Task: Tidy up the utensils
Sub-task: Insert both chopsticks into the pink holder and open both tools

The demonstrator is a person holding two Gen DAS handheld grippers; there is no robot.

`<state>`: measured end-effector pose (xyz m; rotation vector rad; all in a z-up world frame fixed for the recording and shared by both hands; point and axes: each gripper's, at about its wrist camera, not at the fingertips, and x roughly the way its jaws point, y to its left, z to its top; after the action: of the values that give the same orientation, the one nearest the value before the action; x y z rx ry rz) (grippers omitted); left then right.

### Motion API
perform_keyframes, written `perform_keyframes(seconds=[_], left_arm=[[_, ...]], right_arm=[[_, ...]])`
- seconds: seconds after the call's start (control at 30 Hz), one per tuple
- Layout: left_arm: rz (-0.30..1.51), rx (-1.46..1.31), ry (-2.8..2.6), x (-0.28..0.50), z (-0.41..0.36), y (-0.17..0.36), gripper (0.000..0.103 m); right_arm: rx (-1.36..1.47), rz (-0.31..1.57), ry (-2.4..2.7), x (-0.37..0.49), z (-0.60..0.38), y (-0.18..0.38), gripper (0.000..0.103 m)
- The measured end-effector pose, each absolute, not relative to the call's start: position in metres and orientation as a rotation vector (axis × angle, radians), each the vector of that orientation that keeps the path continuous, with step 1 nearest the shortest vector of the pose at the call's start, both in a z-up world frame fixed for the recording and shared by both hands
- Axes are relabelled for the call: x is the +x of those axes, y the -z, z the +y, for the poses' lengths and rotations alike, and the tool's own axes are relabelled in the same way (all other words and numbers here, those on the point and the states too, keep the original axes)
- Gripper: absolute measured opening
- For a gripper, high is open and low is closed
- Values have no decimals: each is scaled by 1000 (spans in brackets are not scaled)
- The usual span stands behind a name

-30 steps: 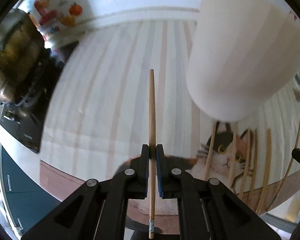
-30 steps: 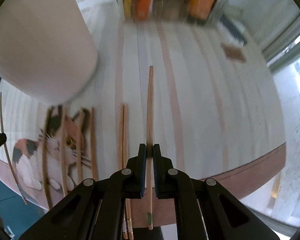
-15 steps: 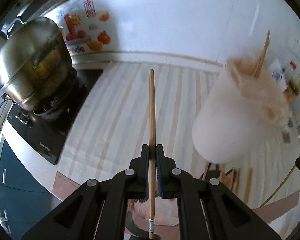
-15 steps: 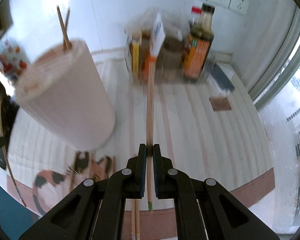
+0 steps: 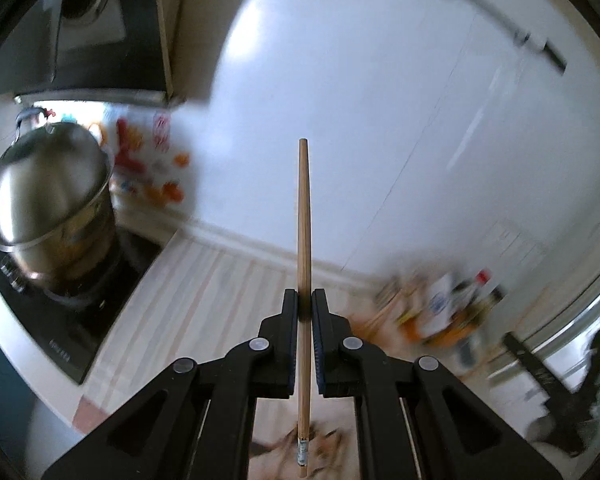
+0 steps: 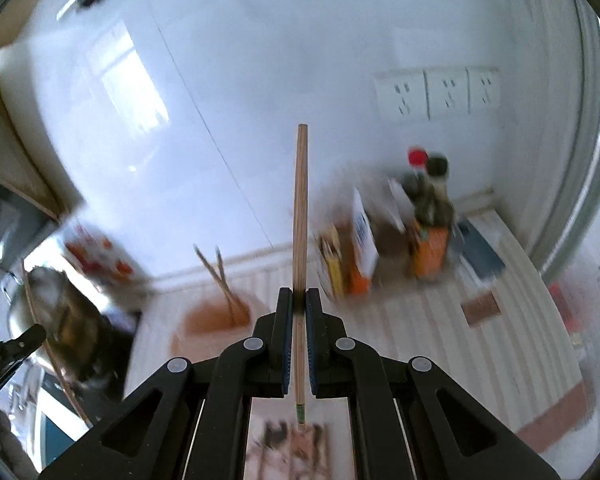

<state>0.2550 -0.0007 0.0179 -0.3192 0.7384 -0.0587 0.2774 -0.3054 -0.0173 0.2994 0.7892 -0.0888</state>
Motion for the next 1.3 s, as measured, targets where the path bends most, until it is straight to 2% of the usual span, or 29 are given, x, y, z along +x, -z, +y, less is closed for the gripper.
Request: perform_keyframes(seconds=[0.13,0.23,0.57,0.97,1.3], left_arm=[[667,-363,87,280,-12,-41,5],[650,-402,105,304,-20,-37,5],[714,-433,97,381,-51,40,5],[688,-266,88,398,-83,65,5],[779,-153,125,379,-80,76,5]], right_arm=[[343,754,63,310,-303,3,7],[373,748,54,334,-300,4,7],[420,757,64,386,-292,29,7],[384,796,53,398,-285,57,7],[346,895,-19,392,-273,73,7]])
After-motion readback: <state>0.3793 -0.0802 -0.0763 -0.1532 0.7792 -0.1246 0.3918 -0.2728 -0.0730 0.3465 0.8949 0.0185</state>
